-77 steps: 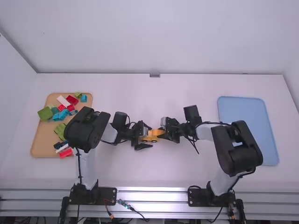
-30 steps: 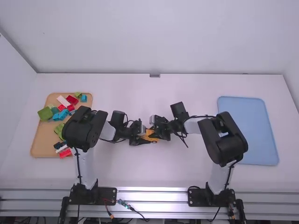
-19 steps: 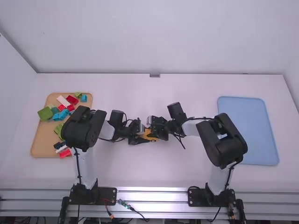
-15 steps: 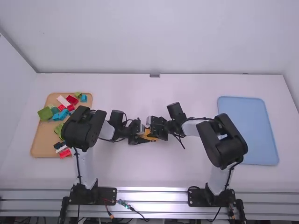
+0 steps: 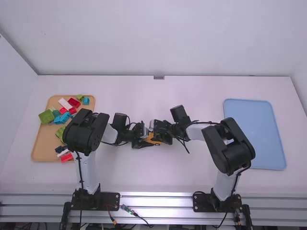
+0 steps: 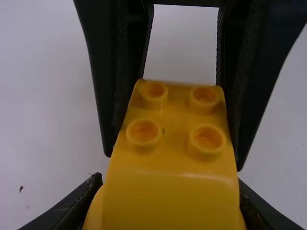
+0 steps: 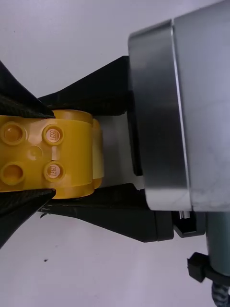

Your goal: Assemble lego blocks to make yellow taxi

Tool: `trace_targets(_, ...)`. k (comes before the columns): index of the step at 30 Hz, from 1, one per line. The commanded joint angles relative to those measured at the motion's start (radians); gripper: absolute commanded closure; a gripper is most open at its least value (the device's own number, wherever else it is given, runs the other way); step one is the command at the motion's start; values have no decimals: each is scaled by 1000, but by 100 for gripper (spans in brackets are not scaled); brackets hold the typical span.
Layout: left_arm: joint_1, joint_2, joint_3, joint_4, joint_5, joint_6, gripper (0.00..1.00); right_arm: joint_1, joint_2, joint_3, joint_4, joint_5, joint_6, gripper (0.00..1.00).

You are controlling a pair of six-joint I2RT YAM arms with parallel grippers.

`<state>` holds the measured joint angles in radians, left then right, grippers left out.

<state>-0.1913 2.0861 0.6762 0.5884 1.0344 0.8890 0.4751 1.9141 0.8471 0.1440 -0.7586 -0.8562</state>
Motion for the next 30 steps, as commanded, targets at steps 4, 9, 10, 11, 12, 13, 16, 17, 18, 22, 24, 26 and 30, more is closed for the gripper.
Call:
trace_targets(4,-18,22,-2,-14,-23,-9,60,18,42,-16,-24,212,30,100)
trace_targets(9,-18,22,-2,-13,-23,-10,60,35,42,-6,-59,308,58,100)
trace_targets(10,-18,22,-2,-13,-23,-10,60,37,42,-5,-60,314,62,100)
trace_targets(11,-18,22,-2,-13,-23,-10,60,43,42,1,-66,323,69,100)
trace_targets(12,-18,22,-2,-13,-23,-10,60,47,42,6,-75,322,66,100)
trace_targets(13,-18,22,-2,-13,-23,-10,60,52,42,9,-74,321,67,100)
trace_targets(16,-18,22,-2,-14,-23,-10,60,56,42,12,-64,311,68,100)
trace_targets(17,-18,22,-2,-14,-23,-9,60,55,42,11,-61,311,68,100)
trace_targets(18,-18,22,-2,-13,-23,-10,60,55,42,10,-55,311,68,97)
trace_targets(22,-18,22,-3,-13,-24,-10,60,55,41,11,-49,268,67,84)
trace_targets(24,-18,22,-2,-15,-27,-10,63,49,40,11,-42,251,67,81)
trace_targets(26,-18,22,-1,-16,-30,-10,64,41,40,11,-37,238,67,78)
trace_targets(30,-18,22,-3,-16,-31,-10,65,32,40,11,-36,205,67,73)
